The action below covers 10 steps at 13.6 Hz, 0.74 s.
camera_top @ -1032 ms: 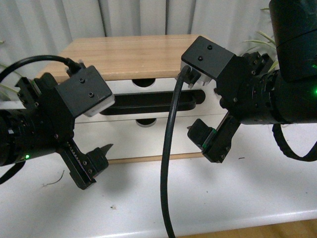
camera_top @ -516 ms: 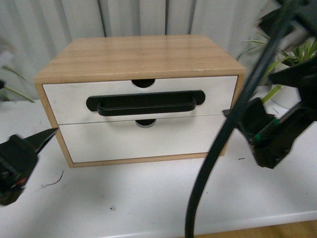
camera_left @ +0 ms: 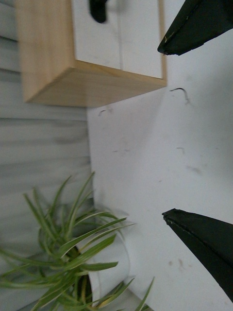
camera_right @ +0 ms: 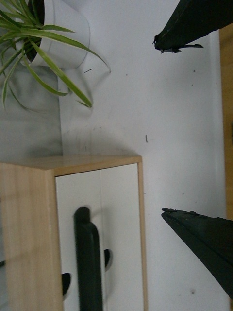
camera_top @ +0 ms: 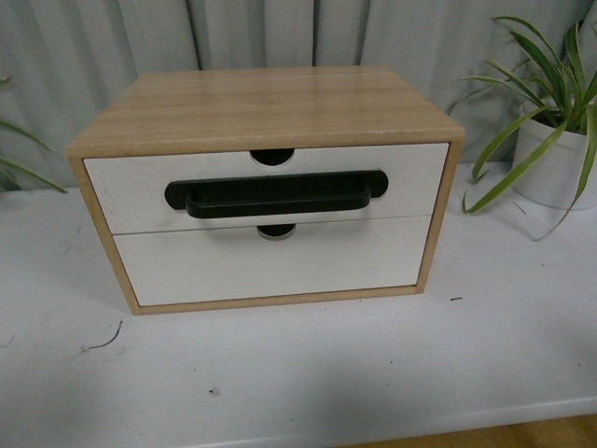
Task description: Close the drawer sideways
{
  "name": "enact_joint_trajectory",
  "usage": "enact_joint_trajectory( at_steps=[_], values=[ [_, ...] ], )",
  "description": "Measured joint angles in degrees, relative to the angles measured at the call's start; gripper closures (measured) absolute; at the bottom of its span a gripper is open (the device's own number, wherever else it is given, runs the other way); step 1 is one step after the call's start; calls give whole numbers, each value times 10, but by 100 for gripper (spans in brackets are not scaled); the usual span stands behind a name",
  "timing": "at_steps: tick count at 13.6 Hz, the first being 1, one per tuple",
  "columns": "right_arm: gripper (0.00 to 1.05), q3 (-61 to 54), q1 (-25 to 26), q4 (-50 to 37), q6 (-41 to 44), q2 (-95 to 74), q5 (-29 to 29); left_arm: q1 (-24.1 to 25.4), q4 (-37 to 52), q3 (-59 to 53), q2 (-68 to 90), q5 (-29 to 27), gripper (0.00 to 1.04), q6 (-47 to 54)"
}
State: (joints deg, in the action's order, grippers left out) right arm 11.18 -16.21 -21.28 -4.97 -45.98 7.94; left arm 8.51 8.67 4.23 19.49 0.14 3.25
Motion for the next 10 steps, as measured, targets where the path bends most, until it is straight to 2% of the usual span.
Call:
enact_joint_trajectory(
  at_steps=[2, 3, 4, 5, 6, 7, 8, 9, 10],
  values=[
    [6, 0, 0, 2, -17, -4, 2, 0, 20, -3, 0, 21, 9, -19],
    [14, -26, -6, -111, -3, -23, 47, 8, 65, -19, -8, 65, 20, -24],
    [25, -55, 2, -170, 21, -16, 61, -2, 86, -33, -22, 74, 30, -28],
    [36, -73, 22, -177, 32, 9, 60, -13, 74, -36, -36, 71, 41, -29],
    [51, -77, 44, -159, 38, 49, 47, -60, 52, -36, -50, 20, 55, -29],
    [62, -91, 55, -191, 42, 56, 31, -89, 46, -36, -65, 9, 66, -29],
    [74, -102, 66, -169, 45, 67, 18, -89, 38, -36, -74, 5, 78, -29],
    [93, -104, 82, -132, 46, 102, 1, -84, 22, -36, -85, -2, 97, -30],
    [103, -105, 93, -106, 49, 137, -7, -84, 14, -36, -95, -2, 103, -30]
  ],
)
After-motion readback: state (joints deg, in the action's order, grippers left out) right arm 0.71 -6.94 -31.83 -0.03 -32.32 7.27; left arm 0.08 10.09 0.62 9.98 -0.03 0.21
